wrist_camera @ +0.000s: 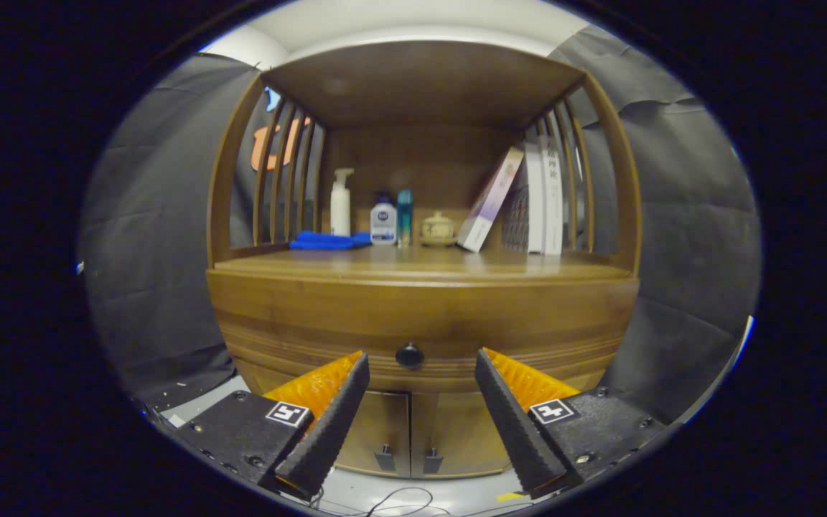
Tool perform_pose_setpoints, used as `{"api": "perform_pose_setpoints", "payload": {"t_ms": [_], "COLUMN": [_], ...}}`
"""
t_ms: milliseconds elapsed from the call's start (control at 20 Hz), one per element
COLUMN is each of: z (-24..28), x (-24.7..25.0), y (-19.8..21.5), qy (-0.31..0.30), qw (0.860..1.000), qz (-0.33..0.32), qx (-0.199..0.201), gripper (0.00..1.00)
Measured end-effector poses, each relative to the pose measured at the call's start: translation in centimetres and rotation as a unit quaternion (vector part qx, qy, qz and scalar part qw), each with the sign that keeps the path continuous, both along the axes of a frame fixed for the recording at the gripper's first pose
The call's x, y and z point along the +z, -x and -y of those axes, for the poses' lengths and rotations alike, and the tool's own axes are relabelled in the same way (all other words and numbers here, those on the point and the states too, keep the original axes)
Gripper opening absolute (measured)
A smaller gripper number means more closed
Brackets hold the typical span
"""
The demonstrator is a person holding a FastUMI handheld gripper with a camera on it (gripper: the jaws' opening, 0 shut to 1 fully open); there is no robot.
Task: Pull open the drawer, take out the items inside it, and place them on the countertop above the cabinet.
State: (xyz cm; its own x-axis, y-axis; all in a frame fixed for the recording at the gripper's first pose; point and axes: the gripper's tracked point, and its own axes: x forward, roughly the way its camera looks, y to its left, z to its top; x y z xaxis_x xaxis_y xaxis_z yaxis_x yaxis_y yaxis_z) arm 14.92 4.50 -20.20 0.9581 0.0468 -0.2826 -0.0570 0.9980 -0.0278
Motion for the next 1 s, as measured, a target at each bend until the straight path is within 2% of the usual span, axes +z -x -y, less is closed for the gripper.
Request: {"api": "perform_pose_setpoints", "payload": {"t_ms": [250,400,850,1000], "z": [-0.3,0.1,-0.3,-0.4], "x": [-1.9,-2.2,-2.4,-2.5], "y": [-3.4,-4.6,-4.8,-4.6], "qy": [0.010,0.013,-0.004,-0.018], "qw": [1.000,1.000,0.999,0.999], "qz": [-0.009,-0.009,-0.023,-0.032], "qx": [-0.006,-0.022,-0.042,-0.038], "gripper": [0.87,0.67,0.32,0.29]}}
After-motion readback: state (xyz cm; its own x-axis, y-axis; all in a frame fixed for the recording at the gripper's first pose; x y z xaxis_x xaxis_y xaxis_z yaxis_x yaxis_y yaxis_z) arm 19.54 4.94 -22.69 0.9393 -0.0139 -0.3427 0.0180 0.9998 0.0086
